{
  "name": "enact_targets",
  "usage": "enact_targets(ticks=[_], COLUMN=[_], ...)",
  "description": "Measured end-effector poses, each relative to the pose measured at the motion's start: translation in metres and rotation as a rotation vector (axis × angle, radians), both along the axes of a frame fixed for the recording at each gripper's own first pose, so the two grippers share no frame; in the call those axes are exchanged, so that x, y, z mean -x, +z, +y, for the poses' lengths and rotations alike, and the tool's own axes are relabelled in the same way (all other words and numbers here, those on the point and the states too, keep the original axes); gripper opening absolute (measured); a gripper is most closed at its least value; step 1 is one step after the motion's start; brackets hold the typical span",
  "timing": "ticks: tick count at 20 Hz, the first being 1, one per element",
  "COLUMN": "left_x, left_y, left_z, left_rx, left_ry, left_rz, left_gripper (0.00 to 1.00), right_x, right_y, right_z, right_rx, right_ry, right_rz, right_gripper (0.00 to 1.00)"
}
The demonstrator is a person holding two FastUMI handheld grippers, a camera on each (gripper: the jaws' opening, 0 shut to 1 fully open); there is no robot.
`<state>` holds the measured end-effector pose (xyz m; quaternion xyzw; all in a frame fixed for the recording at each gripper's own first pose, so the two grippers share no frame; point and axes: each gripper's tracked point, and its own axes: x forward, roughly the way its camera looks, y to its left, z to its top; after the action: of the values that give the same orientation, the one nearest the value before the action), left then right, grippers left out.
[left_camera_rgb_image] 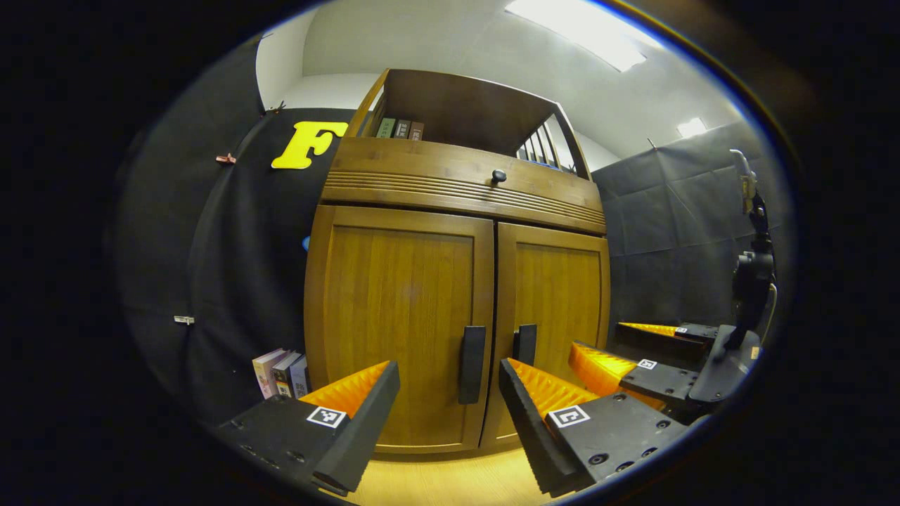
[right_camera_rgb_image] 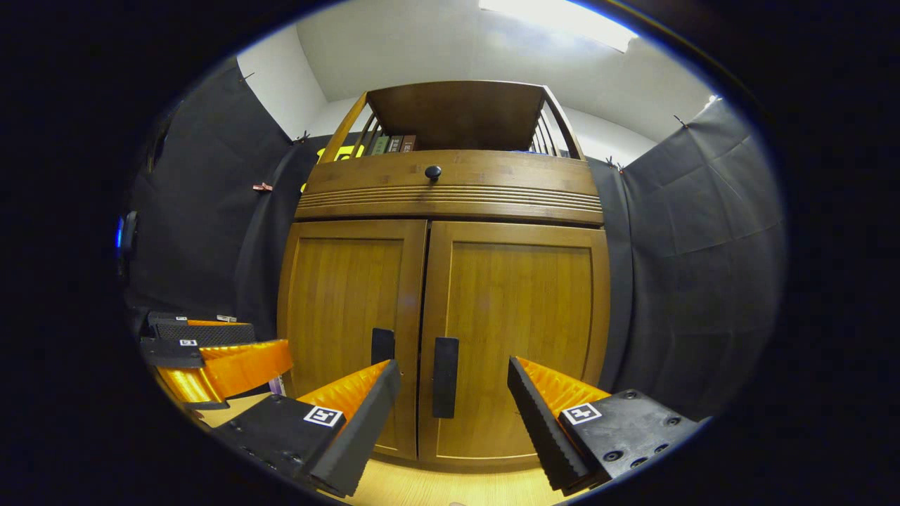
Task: Open the right door of the double-door shoe cabinet with the right hand, and open the left door with the left hand.
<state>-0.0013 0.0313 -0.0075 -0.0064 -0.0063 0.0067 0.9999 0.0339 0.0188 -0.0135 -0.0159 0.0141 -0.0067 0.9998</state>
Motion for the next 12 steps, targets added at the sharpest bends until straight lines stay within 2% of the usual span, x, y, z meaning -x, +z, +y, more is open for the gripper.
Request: enact_targets(ticks=[9,12], left_x=[0.003,-0.002], left_y=[0.001,-0.004], left_z=[0.017,0.027], left_rx=[-0.006,-0.007], left_ry=[-0.009,-0.002], left_rz=[-0.027,-0.022], left_gripper=[0.89,0.89], right_x=[-0.055,-0.073], right_y=[-0.040,-0.058], right_z=[0.009,0.012], right_rx=[0.023,0.010], right_ry=[-0.009,-0.007], right_rz=[0.060,0.089], right_gripper=[0.96,0.91])
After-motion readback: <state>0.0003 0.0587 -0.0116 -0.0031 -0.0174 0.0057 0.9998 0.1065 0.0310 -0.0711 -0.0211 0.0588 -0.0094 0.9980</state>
